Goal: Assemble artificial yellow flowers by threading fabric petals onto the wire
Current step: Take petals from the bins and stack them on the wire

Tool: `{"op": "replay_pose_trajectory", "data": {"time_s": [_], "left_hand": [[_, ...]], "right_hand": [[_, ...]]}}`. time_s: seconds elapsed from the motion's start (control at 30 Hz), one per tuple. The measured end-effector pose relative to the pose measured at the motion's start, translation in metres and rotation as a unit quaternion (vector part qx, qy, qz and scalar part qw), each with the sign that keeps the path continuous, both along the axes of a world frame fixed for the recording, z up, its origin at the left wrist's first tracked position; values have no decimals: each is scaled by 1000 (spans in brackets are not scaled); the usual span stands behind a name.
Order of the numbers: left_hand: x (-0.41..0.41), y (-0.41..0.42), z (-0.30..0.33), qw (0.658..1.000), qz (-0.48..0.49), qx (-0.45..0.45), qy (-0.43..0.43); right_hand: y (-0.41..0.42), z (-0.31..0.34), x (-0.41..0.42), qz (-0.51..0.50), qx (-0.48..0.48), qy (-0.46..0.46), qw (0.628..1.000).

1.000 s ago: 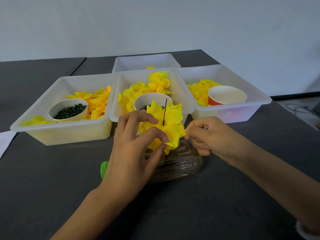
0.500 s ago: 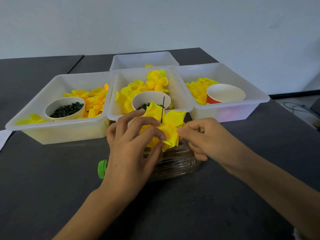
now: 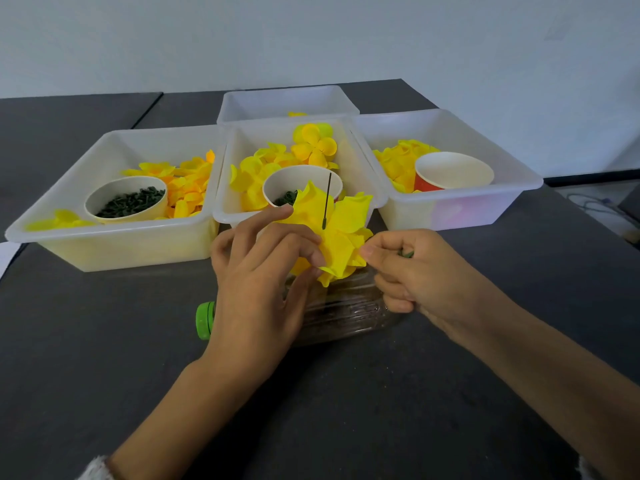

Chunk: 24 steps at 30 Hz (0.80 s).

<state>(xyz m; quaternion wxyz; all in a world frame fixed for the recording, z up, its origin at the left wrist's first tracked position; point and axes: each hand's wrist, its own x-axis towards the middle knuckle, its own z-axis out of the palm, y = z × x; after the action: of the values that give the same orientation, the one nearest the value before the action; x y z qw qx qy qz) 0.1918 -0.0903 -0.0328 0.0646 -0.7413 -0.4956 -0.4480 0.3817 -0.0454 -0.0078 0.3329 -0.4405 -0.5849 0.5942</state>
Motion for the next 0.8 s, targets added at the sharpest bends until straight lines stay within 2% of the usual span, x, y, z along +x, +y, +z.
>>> {"op": "replay_pose_trajectory", "data": {"time_s": [0.17, 0.37, 0.6, 0.8], "left_hand": [[-1, 1, -2, 1000, 13, 3, 19], [-2, 1, -2, 999, 17, 7, 27], [-3, 3, -4, 1000, 11, 14, 23], [0, 1, -2, 1000, 1, 8, -3]], "right_hand": [[5, 6, 1, -17, 48, -65, 997], [16, 16, 0, -19, 58, -109, 992], [22, 25, -1, -17, 71, -147, 986], [15, 20, 1, 14, 56, -145, 988]]}}
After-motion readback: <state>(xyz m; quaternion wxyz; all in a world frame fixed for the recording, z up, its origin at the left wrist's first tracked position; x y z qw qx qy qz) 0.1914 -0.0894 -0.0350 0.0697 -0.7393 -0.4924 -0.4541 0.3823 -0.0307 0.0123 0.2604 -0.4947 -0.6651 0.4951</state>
